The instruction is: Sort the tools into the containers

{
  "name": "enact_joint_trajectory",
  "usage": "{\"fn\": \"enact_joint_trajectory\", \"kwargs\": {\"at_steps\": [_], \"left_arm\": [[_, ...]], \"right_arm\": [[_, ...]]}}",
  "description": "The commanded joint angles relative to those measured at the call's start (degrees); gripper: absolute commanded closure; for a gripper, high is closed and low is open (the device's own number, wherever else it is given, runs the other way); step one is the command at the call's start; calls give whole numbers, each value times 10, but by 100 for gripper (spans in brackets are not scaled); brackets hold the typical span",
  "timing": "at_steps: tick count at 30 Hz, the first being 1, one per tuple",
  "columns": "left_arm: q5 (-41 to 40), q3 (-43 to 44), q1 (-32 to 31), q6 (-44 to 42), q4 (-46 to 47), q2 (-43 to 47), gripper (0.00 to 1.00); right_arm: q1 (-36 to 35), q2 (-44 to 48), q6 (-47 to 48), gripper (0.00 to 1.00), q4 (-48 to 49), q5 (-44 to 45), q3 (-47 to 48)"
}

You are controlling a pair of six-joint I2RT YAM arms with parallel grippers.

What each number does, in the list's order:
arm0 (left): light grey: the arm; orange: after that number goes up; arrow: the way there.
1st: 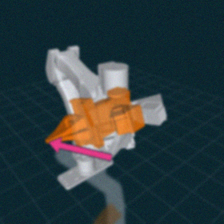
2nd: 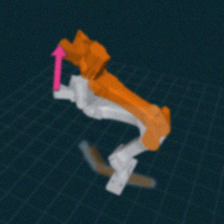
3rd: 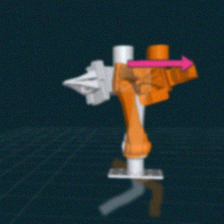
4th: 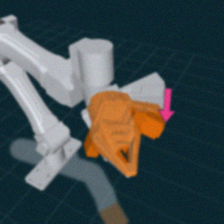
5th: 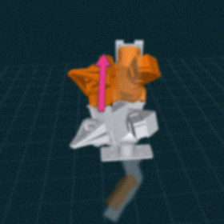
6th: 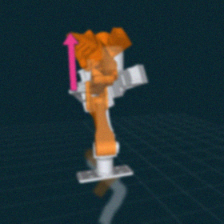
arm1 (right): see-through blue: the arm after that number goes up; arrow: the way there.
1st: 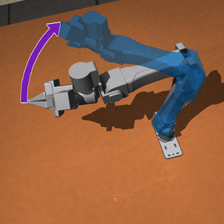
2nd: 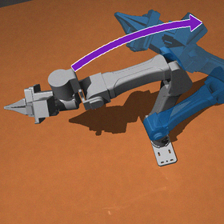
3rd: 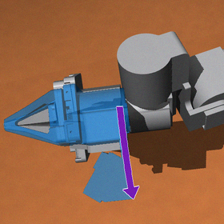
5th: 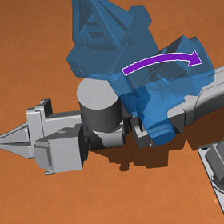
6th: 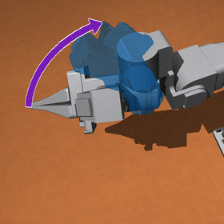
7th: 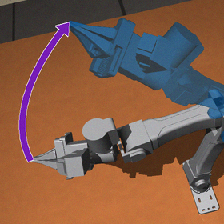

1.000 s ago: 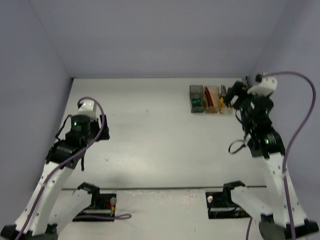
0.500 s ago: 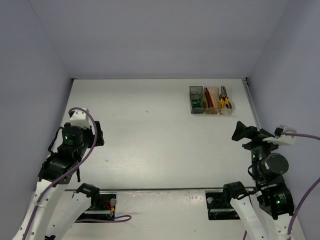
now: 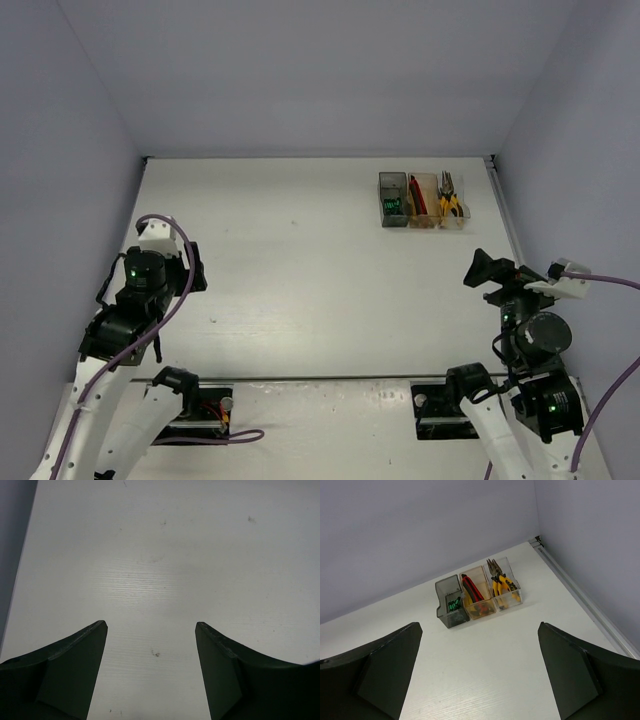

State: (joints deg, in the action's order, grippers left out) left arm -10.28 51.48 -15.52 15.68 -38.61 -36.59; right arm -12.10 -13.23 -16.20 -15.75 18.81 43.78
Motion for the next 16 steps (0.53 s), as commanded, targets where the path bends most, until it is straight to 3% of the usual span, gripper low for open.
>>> {"fn": "enact_joint_trajectory", "kwargs": {"at_steps": [1,16], "left_arm": [[27,3,13,9,38,-16,32],[52,2,29,10,42,-33,32]], "right_arm": [[-5,-25,-12,0,33,10,-2],[-5,-37,-8,0,31,4,2]]}}
